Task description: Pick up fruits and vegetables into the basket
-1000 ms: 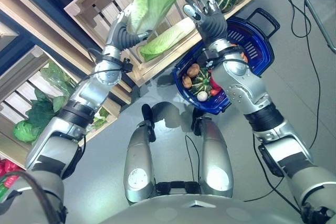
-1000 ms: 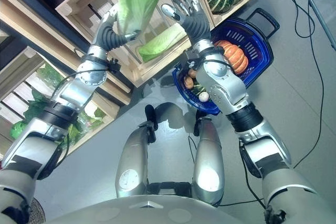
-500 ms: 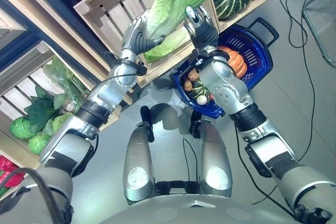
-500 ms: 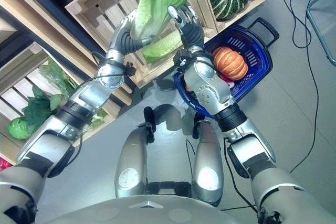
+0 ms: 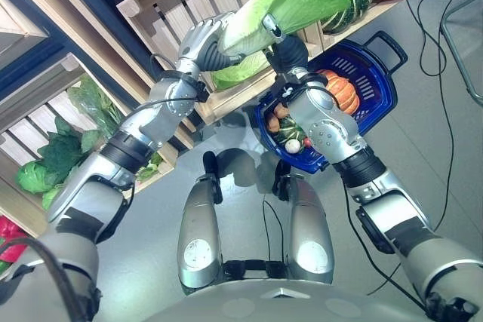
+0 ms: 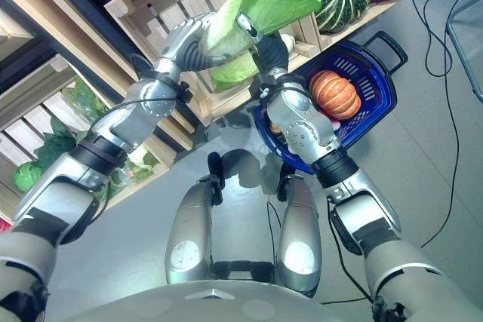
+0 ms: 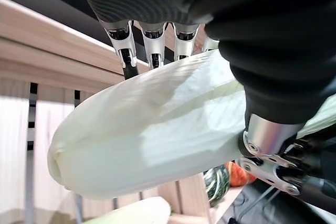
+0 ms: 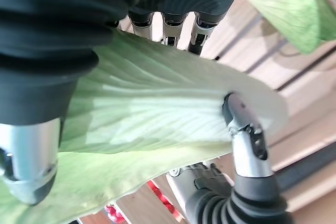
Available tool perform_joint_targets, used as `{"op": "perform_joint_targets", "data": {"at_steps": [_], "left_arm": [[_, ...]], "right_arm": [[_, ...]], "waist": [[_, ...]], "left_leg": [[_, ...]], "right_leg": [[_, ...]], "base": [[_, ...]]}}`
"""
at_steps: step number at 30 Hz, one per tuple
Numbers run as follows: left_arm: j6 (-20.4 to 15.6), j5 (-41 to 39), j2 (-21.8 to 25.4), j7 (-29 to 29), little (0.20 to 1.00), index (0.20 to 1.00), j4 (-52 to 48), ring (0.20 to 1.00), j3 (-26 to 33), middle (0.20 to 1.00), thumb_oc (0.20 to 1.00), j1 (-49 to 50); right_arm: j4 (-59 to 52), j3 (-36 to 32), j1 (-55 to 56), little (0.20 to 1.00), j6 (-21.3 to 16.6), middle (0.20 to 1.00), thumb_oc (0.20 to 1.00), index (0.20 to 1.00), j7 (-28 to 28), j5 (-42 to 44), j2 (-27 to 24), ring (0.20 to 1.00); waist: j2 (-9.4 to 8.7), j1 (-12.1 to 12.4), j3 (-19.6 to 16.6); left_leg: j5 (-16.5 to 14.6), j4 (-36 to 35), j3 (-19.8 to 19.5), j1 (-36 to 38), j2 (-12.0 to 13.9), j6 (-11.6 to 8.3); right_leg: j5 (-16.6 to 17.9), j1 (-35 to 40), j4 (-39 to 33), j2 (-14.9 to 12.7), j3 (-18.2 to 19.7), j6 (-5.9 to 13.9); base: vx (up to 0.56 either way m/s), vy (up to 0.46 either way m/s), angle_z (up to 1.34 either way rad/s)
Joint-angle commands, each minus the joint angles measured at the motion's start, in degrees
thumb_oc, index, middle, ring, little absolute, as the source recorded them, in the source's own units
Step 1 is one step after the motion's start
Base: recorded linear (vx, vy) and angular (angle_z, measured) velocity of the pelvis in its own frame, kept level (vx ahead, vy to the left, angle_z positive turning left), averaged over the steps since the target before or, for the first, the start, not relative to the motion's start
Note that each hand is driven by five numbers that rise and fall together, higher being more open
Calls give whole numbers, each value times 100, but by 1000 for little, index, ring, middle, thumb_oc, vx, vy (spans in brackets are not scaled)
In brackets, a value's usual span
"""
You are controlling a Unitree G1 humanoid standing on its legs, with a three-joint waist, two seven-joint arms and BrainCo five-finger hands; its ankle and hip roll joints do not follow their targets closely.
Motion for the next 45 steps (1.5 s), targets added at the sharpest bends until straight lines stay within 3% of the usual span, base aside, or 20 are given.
{"op": "perform_joint_targets", "data": {"at_steps": [1, 9, 13, 15, 19, 20, 21, 22, 26, 32, 40, 45], "left_arm": [[-448, 630, -86, -105, 200, 200, -1002, 200, -448, 200, 200, -287], [-655, 1381, -144, -423, 200, 200, -628, 200, -1119, 200, 200, -256], [-778, 1680, -320, -264, 200, 200, -323, 200, -1365, 200, 200, -120], [-768, 1720, -405, -226, 200, 200, -198, 200, -1442, 200, 200, -61], [-433, 1549, -763, -193, 200, 200, -4, 200, -1623, 200, 200, 108], [-386, 1454, -811, -222, 235, 235, 20, 235, -1640, 235, 235, 132], [-340, 1437, -857, -196, 809, 809, 48, 809, -1649, 809, 809, 197], [-311, 1386, -874, -223, 1000, 1000, 64, 1000, -1658, 1000, 1000, 234], [103, 1214, -905, -118, 1000, 1000, 189, 1000, -1622, 1000, 1000, 249], [446, 1139, -491, 360, 1000, 1000, 437, 1000, -1260, 1000, 1000, 106], [549, 268, 223, 990, 1000, 1000, 1146, 1000, -460, 1000, 1000, 71], [563, -24, 260, 1276, 1000, 1000, 1574, 1000, 43, 1000, 1000, 102]], "right_arm": [[-177, -19, -480, 1000, -173, 1000, 1000, 1000, 240, 190, 230, 1000], [171, 59, -698, 1000, 53, 1000, 1000, 1000, 603, 375, 218, 1000], [294, 119, -854, 1000, -210, 1000, 1000, 1000, 604, 311, 200, 1000], [224, 109, -887, 200, -559, 200, 200, 200, 446, 221, 232, 200], [25, 36, -933, 200, -1138, 200, 200, 200, 238, -399, 436, 200], [-17, 21, -955, 200, -1236, 200, 200, 200, 192, -666, 453, 200], [-80, -17, -1005, 200, -1312, 200, 200, 200, 178, -888, 451, 200], [-111, -35, -1037, 200, -1390, 200, 200, 200, 151, -1064, 442, 200], [-346, -122, -1213, 200, -1767, 200, 200, 200, -14, -1839, 230, 200], [-1288, -564, -1077, 200, -1774, 200, 200, 200, -587, -2911, -478, 200], [-2116, -1744, -90, 200, -1895, 200, 200, 200, -1359, -3904, -1601, 200], [-2161, -2326, 562, 200, -2053, 200, 200, 200, -1323, -3840, -2096, 200]], "waist": [[-166, 26, -312], [-185, 64, -312], [-190, 69, -309], [-195, 52, -315], [-164, -42, -310], [-153, -55, -302], [-143, -71, -286], [-136, -77, -277], [-125, -136, -234], [-118, -317, -177], [-27, -737, -154], [98, -1057, -154]], "left_leg": [[-751, 214, 292, 327, -234, 156], [-766, 171, 292, 367, -214, 154], [-777, 180, 311, 374, -195, 153], [-782, 175, 312, 358, -185, 135], [-809, 156, 335, 325, -203, 141], [-813, 149, 346, 321, -209, 147], [-816, 161, 364, 309, -207, 149], [-818, 170, 375, 298, -202, 145], [-824, 171, 437, 293, -163, 141], [-786, 149, 512, 231, -112, 116], [-769, 250, 666, -1, -27, 81], [-733, 317, 845, -216, 49, 38]], "right_leg": [[287, 422, -758, -146, -49, 393], [330, 495, -863, -158, -86, 413], [341, 513, -901, -161, -83, 422], [344, 487, -901, -175, -86, 437], [366, 397, -913, -182, -16, 491], [368, 384, -918, -184, -6, 499], [377, 367, -918, -193, 4, 509], [380, 356, -915, -199, 8, 517], [386, 324, -914, -203, 16, 554], [389, 201, -876, -176, 57, 579], [308, -230, -602, -113, 278, 541], [230, -638, -420, -33, 495, 465]], "base": [[-15, 0, 4], [-16, 7, 7], [-12, 15, 2], [-25, 52, -1], [-41, 51, -1], [-62, 41, -3], [-50, 26, -5], [-44, 18, -5], [-34, -12, -8], [-24, -9, -5], [-6, 31, -16], [-4, 87, -24]]}}
